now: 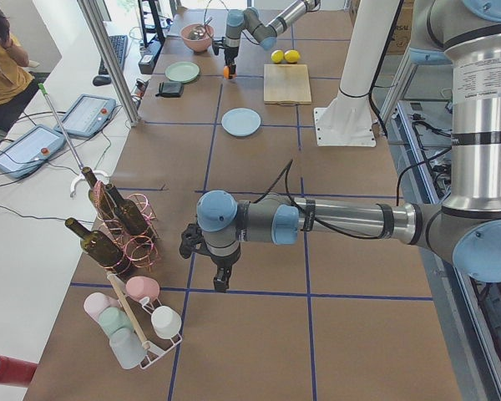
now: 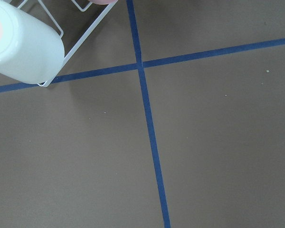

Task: Pick orange to plate
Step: 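Close the right gripper on the tangerine and lift it, then carry the tangerine with the right gripper over the white plate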

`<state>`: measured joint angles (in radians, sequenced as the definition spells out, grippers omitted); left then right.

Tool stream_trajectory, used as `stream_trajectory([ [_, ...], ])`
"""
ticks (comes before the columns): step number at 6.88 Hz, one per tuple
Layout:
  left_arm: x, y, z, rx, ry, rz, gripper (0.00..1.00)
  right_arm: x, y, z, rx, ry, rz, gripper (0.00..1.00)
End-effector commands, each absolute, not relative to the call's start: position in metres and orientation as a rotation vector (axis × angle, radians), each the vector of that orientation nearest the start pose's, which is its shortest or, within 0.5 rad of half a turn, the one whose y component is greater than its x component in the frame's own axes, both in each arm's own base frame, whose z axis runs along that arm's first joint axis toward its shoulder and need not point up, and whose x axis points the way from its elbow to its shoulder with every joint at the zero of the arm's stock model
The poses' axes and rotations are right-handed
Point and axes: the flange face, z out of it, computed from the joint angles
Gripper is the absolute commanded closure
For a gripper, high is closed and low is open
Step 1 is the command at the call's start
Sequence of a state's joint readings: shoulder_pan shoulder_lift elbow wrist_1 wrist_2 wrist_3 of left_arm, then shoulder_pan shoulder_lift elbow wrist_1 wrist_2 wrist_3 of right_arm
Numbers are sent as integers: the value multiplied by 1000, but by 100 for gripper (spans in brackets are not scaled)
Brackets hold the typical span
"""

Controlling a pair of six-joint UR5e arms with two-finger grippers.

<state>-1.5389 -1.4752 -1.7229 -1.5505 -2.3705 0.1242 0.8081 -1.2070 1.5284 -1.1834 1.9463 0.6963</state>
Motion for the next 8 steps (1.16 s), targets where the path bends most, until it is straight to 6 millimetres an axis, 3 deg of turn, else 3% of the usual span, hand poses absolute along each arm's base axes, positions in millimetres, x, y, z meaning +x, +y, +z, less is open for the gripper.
stream_trajectory([
  [1, -48, -453, 627, 75, 797, 162, 0, -454, -546, 335, 239, -788, -95, 94],
  [3, -48, -453, 627, 74, 797, 162, 0, -530, -529, 236, 227, -776, 16, 92],
  [4, -48, -453, 627, 75, 797, 163, 0, -573, -518, 211, 227, -768, 53, 89],
  [5, -49, -450, 628, 73, 797, 161, 0, -614, -501, 202, 242, -735, 92, 88],
  [6, -48, -451, 627, 74, 799, 163, 0, -632, -487, 202, 229, -727, 91, 87],
  [8, -48, -453, 626, 77, 799, 165, 0, -642, -471, 202, 201, -705, 99, 83],
])
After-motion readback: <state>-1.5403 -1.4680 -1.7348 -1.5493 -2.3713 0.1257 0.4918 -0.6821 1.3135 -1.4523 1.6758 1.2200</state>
